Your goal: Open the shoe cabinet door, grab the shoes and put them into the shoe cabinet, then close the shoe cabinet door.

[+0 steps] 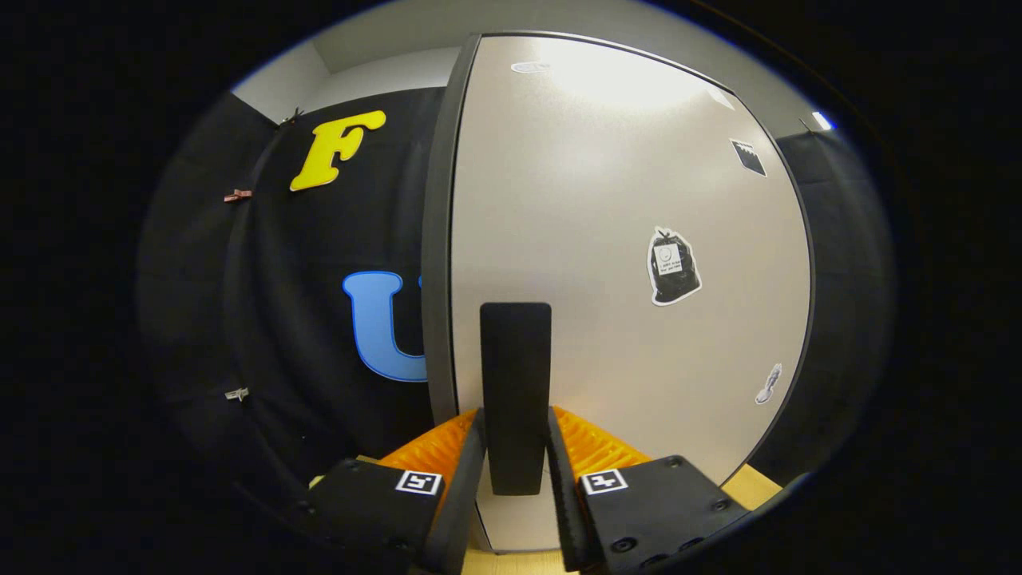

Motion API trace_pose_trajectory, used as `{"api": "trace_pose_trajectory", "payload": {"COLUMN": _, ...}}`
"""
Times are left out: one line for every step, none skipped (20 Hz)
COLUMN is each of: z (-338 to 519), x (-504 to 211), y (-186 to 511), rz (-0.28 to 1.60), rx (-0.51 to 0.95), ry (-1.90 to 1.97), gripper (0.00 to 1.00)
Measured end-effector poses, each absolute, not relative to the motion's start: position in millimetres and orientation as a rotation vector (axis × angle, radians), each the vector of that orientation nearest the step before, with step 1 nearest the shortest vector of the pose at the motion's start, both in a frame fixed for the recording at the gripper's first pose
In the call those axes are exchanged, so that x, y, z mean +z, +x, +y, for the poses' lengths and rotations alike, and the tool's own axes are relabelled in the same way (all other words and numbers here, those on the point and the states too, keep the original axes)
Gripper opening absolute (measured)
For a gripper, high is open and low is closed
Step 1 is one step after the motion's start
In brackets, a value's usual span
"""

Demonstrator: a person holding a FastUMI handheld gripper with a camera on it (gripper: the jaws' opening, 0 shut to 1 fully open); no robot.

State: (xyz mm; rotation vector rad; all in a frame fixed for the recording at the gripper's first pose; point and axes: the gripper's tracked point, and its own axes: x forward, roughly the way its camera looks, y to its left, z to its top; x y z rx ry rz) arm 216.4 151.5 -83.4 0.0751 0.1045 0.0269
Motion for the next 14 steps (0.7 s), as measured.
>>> {"api": "trace_pose_trajectory", "payload": {"z": 151, "x": -84, "y": 217, "rz": 0.107, "rx": 0.027, "ry": 0.072, "gripper": 0.44}}
{"api": "trace_pose_trajectory", "payload": {"z": 150, "x": -84, "y": 219, "rz": 0.103, "rx": 0.024, "ry": 0.063, "gripper": 0.43}}
{"api": "trace_pose_trajectory", "payload": {"z": 150, "x": -83, "y": 218, "rz": 0.104, "rx": 0.027, "ry": 0.057, "gripper": 0.36}}
{"api": "trace_pose_trajectory", "payload": {"z": 150, "x": -84, "y": 216, "rz": 0.106, "rx": 0.025, "ry": 0.062, "gripper": 0.33}}
{"api": "trace_pose_trajectory", "payload": {"z": 149, "x": -84, "y": 216, "rz": 0.113, "rx": 0.025, "ry": 0.069, "gripper": 0.3}}
{"api": "trace_pose_trajectory", "payload": {"z": 150, "x": -85, "y": 216, "rz": 0.121, "rx": 0.029, "ry": 0.071, "gripper": 0.24}}
{"api": "trace_pose_trajectory", "payload": {"z": 149, "x": -84, "y": 215, "rz": 0.122, "rx": 0.03, "ry": 0.069, "gripper": 0.24}}
{"api": "trace_pose_trajectory", "payload": {"z": 150, "x": -86, "y": 214, "rz": 0.129, "rx": 0.037, "ry": 0.064, "gripper": 0.19}}
{"api": "trace_pose_trajectory", "payload": {"z": 150, "x": -83, "y": 210, "rz": 0.128, "rx": 0.046, "ry": 0.06, "gripper": 0.14}}
{"api": "trace_pose_trajectory", "payload": {"z": 150, "x": -83, "y": 207, "rz": 0.131, "rx": 0.056, "ry": 0.058, "gripper": 0.14}}
{"api": "trace_pose_trajectory", "payload": {"z": 150, "x": -81, "y": 201, "rz": 0.132, "rx": 0.065, "ry": 0.066, "gripper": 0.14}}
{"api": "trace_pose_trajectory", "payload": {"z": 151, "x": -79, "y": 194, "rz": 0.135, "rx": 0.075, "ry": 0.077, "gripper": 0.14}}
{"api": "trace_pose_trajectory", "payload": {"z": 150, "x": -76, "y": 185, "rz": 0.13, "rx": 0.083, "ry": 0.084, "gripper": 0.14}}
{"api": "trace_pose_trajectory", "payload": {"z": 149, "x": -72, "y": 175, "rz": 0.127, "rx": 0.094, "ry": 0.08, "gripper": 0.14}}
